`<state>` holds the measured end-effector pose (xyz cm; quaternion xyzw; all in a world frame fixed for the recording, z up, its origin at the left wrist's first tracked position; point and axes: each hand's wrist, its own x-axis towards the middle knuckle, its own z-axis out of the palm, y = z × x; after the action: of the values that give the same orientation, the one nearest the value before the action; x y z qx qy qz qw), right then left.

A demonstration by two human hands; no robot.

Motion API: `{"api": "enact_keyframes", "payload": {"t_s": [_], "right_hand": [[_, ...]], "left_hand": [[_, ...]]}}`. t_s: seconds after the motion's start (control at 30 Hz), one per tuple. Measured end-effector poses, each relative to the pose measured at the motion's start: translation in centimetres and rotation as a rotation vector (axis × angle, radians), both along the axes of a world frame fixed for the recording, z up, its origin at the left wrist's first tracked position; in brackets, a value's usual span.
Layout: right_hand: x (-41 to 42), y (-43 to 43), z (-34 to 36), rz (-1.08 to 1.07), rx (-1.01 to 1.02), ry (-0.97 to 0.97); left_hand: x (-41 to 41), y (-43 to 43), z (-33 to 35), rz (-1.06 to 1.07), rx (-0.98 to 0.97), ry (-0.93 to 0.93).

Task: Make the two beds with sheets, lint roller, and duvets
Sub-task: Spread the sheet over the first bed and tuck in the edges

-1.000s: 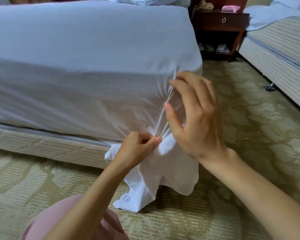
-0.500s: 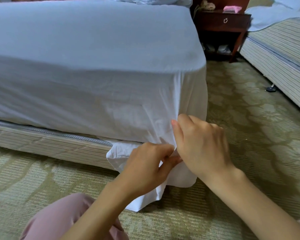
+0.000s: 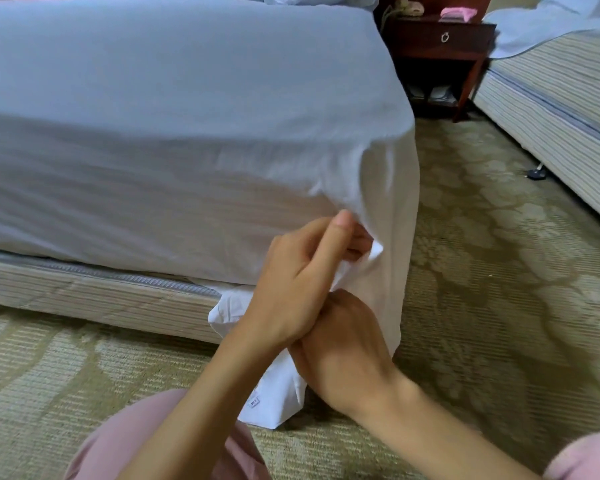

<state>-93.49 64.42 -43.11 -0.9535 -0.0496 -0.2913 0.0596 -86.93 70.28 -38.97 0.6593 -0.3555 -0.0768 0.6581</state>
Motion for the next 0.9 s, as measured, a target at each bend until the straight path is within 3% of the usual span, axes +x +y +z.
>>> {"api": "enact_keyframes", "payload": {"t_s": [0.13, 0.23, 0.33, 0.47, 0.63, 0.77, 0.9], "right_hand": [[-0.9, -1.4, 2.2, -0.160, 0.085, -0.073], [-1.9, -2.7, 3.4, -0.367, 0.163, -0.026], [-1.5, -3.9, 3.6, -0.558, 0.133, 0.171], [-1.5, -3.7, 2.7, -0.477, 0.008, 0.180], [-2.5, -2.5, 2.7, -0.320, -0.034, 0.154], [-2.2, -1.7, 3.1, -0.235, -0.050, 0.251], [-1.4, -0.8, 3.3, -0.250, -0.139, 0.305]], "left_hand": [[0.1, -1.1, 0.8, 0.224, 0.099, -0.199], [0.6, -1.1, 0.6, 0.197, 0.036, -0.091], [0.9, -0.9, -0.2, 0.174, -0.038, 0.041], [0.3, -0.9, -0.7, 0.194, -0.020, 0.034], [0.1, -0.4, 0.3, 0.207, 0.118, -0.166], [-0.7, -1.1, 1.5, 0.500, 0.379, -0.485], [-1.3, -2.0, 2.1, 0.638, 0.340, -0.635]]}}
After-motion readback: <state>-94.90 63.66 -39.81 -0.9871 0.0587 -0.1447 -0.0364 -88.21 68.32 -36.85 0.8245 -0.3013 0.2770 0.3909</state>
